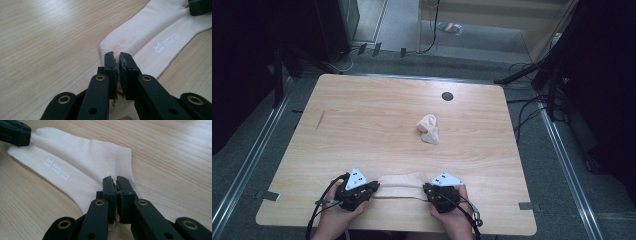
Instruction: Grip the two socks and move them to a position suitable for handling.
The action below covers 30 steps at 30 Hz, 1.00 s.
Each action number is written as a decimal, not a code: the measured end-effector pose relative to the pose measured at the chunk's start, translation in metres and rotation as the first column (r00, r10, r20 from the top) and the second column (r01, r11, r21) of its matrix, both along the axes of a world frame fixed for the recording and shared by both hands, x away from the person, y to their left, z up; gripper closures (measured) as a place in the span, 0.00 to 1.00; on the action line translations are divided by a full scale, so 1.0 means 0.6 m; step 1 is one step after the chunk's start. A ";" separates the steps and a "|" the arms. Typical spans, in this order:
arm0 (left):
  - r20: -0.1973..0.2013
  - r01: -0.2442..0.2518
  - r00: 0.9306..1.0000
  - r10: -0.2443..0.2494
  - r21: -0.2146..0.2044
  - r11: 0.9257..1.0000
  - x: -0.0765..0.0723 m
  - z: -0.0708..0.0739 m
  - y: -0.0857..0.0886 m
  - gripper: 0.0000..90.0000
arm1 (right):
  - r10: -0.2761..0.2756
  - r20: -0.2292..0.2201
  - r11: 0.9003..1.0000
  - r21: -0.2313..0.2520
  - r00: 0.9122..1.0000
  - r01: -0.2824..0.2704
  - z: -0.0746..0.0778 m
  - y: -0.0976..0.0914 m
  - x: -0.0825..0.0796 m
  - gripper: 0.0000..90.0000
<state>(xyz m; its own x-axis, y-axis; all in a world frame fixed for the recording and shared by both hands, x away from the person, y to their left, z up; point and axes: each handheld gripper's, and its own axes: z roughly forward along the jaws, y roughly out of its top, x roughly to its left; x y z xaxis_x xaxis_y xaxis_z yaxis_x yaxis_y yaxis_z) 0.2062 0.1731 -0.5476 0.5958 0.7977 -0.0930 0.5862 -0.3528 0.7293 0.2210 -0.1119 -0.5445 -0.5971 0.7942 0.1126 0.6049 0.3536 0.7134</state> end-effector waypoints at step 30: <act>0.104 -0.234 0.956 0.274 -0.293 0.927 0.132 0.001 0.103 0.18 | -0.138 0.193 0.990 0.009 0.971 0.139 0.054 0.011 0.200 0.52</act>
<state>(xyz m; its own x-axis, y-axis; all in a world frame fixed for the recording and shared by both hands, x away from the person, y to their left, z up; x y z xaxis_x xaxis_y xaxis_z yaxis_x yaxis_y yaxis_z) 0.2855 0.2350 -0.5472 0.3996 0.8791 -0.2598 0.5140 0.0198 0.8575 0.3409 -0.1051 -0.5120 -0.4910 0.8711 0.0027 0.4997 0.2791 0.8200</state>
